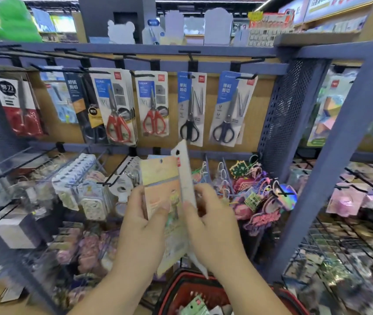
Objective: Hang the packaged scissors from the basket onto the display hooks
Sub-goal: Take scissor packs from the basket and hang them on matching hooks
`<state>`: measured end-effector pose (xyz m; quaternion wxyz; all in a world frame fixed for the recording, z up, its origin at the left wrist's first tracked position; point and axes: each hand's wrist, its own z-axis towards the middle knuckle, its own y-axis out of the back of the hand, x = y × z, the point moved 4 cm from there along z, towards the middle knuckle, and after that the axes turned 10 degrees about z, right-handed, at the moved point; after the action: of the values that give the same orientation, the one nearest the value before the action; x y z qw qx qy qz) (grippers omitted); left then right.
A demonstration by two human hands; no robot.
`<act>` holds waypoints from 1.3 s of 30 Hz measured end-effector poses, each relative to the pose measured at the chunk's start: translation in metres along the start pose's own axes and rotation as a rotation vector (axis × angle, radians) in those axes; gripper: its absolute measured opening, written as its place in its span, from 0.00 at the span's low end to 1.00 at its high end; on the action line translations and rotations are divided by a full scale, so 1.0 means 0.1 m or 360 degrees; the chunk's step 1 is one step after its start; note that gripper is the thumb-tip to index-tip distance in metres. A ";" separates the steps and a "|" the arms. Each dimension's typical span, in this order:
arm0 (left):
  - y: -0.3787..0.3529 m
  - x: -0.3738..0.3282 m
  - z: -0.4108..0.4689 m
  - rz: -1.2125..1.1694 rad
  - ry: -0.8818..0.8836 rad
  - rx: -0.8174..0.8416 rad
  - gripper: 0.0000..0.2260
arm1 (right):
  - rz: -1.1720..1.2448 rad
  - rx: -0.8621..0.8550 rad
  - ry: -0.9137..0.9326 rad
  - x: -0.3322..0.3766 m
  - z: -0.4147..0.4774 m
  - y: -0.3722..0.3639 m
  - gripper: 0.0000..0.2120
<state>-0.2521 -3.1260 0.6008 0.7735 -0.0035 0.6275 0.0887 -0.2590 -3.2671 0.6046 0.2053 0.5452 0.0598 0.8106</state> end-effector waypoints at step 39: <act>1.58 0.49 0.51 -0.0292 0.0302 -0.0094 0.11 | 0.0884 -0.0118 -0.0248 0.07 0.58 -0.87 0.09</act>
<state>-0.2150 -2.9576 0.5806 0.7152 -0.0919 0.6919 0.0351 -0.1857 -3.1928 0.6055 -0.0008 0.5936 -0.1372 0.7930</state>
